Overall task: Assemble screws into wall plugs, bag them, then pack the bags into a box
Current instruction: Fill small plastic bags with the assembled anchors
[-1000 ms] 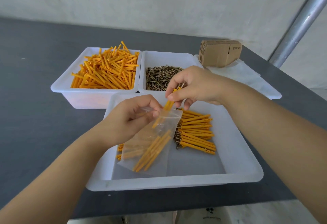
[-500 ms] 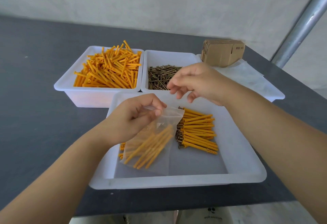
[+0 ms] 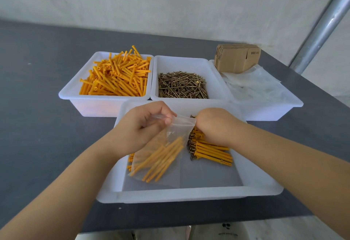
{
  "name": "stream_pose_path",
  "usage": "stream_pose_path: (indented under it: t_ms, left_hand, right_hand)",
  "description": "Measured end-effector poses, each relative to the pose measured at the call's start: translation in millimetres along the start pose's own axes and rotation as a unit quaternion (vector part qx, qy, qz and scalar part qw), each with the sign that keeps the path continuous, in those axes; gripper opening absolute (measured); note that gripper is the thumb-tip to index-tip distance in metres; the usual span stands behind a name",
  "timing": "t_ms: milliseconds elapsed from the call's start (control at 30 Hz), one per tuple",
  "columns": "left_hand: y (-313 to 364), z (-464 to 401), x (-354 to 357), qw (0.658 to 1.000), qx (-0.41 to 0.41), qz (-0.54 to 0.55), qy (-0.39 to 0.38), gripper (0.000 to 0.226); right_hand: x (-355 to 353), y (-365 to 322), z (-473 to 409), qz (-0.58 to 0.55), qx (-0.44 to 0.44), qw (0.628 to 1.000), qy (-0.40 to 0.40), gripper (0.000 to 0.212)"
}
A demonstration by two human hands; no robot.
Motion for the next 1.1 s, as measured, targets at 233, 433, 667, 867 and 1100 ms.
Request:
stream_pose_path:
  t_ms: [233, 433, 667, 867, 1100]
  left_hand:
    - [1, 0, 0, 1.000, -0.008, -0.010, -0.002, 0.009]
    - [2, 1, 1, 1.000, -0.011, -0.017, -0.003, 0.009]
    - [2, 0, 1, 0.999, -0.022, -0.028, -0.010, 0.009]
    - [2, 0, 0, 0.999, -0.030, -0.022, -0.008, 0.009]
    - [1, -2, 1, 0.999, -0.025, -0.024, -0.011, 0.009]
  right_hand:
    - [-2, -3, 1, 0.001, -0.003, 1.000, -0.023, 0.043]
    - [0, -5, -1, -0.001, 0.017, 1.000, -0.018, 0.028]
    - [0, 4, -2, -0.063, 0.034, 0.997, -0.043, 0.035]
    - [-9, 17, -2, -0.165, 0.067, 0.984, -0.028, 0.008]
    - [-30, 49, 15, -0.310, 0.090, 0.942, 0.090, 0.017]
Point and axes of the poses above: each hand's wrist, its own z-axis away from the middle knuckle, its own x-axis out of the palm, y = z × x, the point moved 4 cm from there along -z, towards the middle knuckle, and after that the axes turned 10 degrees about -z, right-handed, at the moved point
